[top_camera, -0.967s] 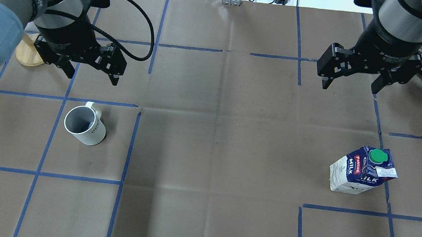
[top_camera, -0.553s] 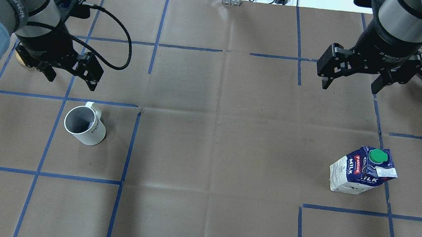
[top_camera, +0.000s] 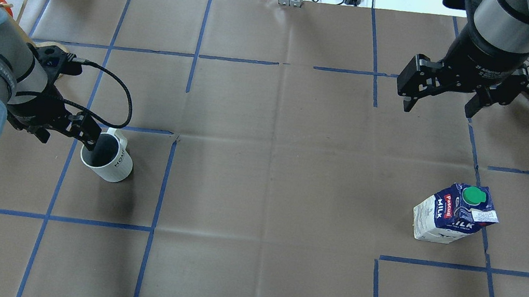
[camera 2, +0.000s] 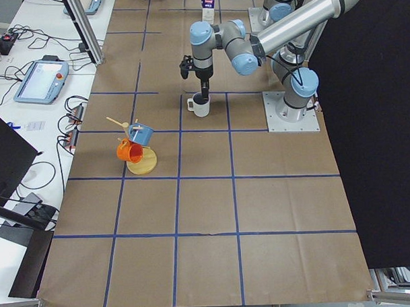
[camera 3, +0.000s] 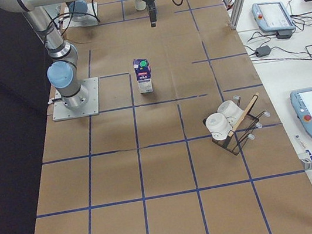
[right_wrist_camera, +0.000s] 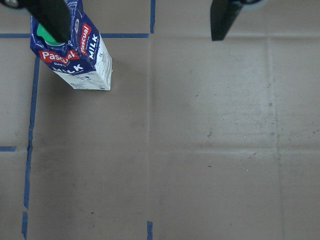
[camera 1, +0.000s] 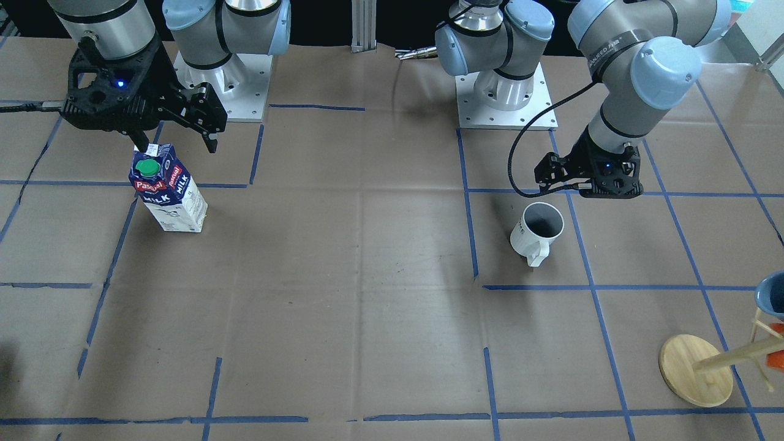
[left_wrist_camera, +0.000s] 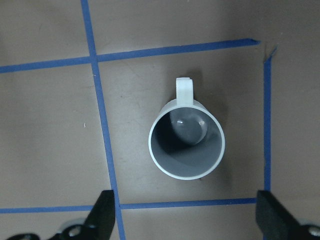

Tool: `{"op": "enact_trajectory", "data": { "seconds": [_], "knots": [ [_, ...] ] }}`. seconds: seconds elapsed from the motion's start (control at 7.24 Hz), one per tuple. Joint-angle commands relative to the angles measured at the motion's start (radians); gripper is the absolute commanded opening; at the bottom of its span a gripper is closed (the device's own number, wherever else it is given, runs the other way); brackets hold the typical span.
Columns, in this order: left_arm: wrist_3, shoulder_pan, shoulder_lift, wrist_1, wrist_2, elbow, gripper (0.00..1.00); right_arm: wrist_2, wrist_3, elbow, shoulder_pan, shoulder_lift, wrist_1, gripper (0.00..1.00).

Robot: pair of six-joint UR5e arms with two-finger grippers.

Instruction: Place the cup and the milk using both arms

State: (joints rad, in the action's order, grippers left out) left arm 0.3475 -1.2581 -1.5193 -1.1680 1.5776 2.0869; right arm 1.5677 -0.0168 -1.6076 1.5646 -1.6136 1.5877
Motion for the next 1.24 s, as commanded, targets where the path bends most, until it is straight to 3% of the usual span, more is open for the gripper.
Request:
{"op": "enact_trajectory", "data": {
  "seconds": [0.0, 0.14, 0.69, 0.97, 1.11],
  "knots": [
    [0.036, 0.005, -0.056, 0.158, -0.019, 0.039, 0.99, 0.0, 0.0, 0.0, 0.0, -0.002, 0.0, 1.0],
    [0.039, 0.005, -0.094, 0.218, -0.018, 0.041, 0.99, -0.002, 0.001, -0.002, 0.0, -0.002, 0.0, 1.0],
    [0.038, 0.006, -0.113, 0.206, 0.016, 0.047, 0.93, -0.002, 0.0, -0.002, 0.0, -0.003, -0.002, 1.0],
    [0.035, 0.006, -0.137, 0.206, 0.016, 0.054, 0.79, -0.002, 0.001, 0.0, 0.0, -0.003, -0.002, 1.0],
    [0.036, 0.022, -0.153, 0.205, 0.015, 0.056, 0.65, -0.002, 0.001, 0.0, 0.0, -0.003, -0.002, 1.0]
  ]
}}
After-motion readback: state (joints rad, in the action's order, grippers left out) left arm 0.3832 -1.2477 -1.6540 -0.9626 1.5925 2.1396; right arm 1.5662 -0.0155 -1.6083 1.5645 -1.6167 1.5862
